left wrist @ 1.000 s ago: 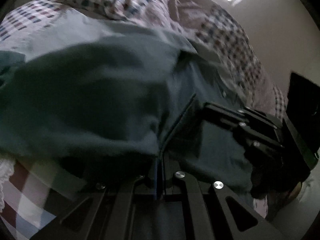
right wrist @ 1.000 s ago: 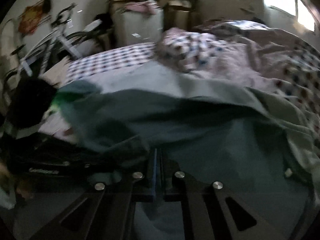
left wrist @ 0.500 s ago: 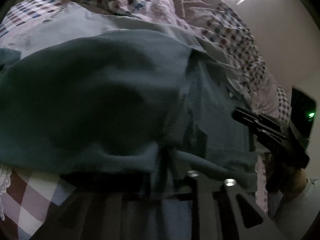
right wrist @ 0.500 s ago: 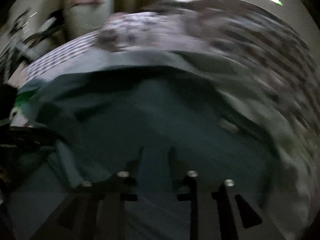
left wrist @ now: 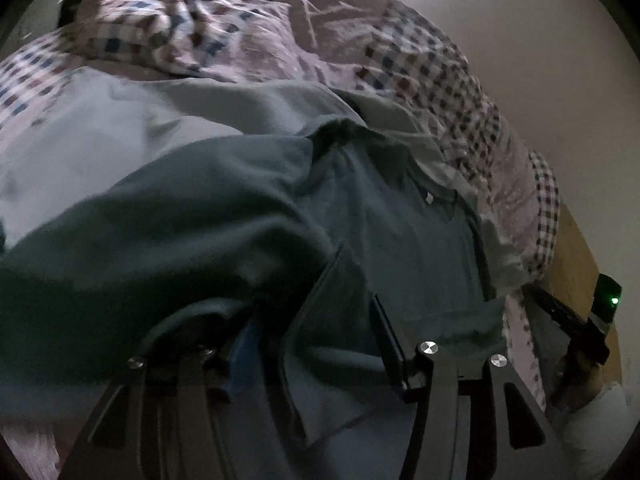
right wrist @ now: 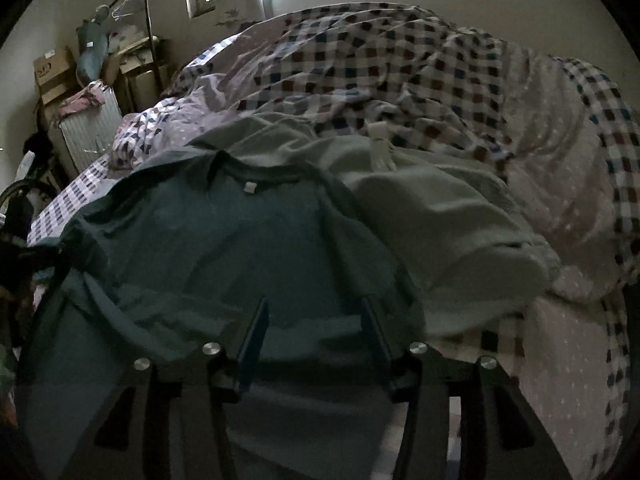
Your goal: Fold clothes
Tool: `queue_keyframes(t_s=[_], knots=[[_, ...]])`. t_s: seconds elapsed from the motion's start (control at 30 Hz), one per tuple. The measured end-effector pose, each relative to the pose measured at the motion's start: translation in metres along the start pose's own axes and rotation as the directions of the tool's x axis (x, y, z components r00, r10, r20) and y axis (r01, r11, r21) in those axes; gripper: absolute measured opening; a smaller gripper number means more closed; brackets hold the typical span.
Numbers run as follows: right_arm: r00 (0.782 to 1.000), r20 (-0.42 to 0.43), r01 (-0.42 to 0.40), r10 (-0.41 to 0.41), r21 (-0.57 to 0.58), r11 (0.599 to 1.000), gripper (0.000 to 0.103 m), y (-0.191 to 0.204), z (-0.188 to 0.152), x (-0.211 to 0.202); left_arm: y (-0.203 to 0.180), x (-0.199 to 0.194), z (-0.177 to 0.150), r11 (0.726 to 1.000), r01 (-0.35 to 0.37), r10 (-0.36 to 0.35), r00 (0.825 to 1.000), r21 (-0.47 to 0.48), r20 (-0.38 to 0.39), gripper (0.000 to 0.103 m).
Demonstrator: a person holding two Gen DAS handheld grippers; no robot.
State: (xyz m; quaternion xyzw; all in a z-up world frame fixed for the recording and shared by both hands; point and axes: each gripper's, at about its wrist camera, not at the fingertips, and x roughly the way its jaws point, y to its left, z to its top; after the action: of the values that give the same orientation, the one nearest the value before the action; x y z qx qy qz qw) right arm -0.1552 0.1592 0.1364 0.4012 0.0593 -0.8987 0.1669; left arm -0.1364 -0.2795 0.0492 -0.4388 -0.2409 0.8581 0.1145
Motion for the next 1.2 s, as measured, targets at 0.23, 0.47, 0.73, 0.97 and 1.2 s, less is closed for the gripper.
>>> queue_keyframes(t_s=[0.23,0.47,0.73,0.97,1.2], knots=[[0.997,0.010,0.076,-0.078,0.126,0.989,0.057,-0.035,-0.015,-0.009,-0.013,-0.012,0.003,0.994,-0.109,0.110,0.994,0.021,-0.025,0.056],[0.996,-0.021,0.094,-0.092,0.245,0.965,0.058,-0.059,-0.023,0.011,-0.043,-0.048,0.016,0.984,-0.158,0.154,0.987,0.085,0.050,0.056],[0.996,-0.021,0.086,-0.084,0.306,0.948,0.058,-0.070,-0.019,0.019,-0.043,-0.040,0.020,0.991,-0.071,0.060,0.994,0.116,0.095,0.056],[0.999,0.004,0.032,-0.035,0.342,0.939,0.060,-0.073,-0.022,0.010,-0.045,-0.018,0.020,0.985,-0.060,0.052,0.997,0.161,0.053,0.056],[1.000,-0.002,0.030,-0.031,0.357,0.934,0.061,-0.077,-0.033,0.010,-0.047,0.008,0.011,0.945,-0.166,0.169,0.986,0.281,0.015,0.056]])
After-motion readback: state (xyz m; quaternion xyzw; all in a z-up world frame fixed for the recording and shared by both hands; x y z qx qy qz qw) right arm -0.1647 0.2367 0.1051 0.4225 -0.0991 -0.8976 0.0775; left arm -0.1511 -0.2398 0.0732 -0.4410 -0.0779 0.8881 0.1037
